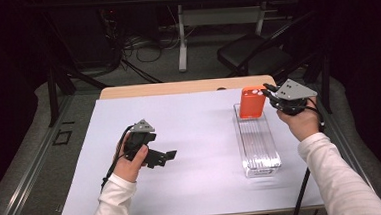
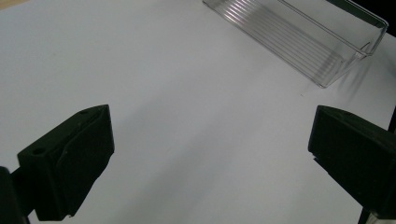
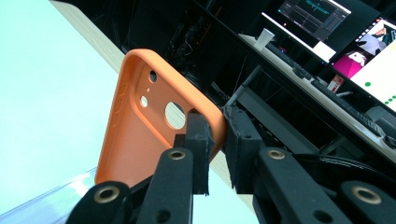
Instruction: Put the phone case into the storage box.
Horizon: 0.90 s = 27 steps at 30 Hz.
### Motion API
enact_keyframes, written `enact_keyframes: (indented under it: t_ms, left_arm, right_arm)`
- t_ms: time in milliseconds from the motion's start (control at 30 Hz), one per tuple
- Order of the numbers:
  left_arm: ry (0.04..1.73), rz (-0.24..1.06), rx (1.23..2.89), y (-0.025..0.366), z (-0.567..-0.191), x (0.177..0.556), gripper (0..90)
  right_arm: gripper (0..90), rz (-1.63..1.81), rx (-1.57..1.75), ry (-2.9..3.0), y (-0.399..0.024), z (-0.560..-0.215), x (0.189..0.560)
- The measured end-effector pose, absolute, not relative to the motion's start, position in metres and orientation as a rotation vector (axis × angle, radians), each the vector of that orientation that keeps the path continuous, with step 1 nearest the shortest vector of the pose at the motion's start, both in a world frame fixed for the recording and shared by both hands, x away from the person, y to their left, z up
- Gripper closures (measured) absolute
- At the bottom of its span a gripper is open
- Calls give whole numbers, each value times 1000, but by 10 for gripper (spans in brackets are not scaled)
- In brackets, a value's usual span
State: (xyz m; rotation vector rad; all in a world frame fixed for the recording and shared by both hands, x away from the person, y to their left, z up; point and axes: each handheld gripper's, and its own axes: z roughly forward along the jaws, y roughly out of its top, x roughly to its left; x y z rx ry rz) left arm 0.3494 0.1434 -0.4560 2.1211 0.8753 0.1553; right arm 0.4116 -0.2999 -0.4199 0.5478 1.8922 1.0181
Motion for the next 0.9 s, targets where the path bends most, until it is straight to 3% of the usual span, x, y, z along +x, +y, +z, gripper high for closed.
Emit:
enact_keyframes:
  t_ms: [900]
  left_arm:
    - [869,163,2103,146,-452,346,7]
  right_arm:
    - [809,914,540,1885,-287,-455,445]
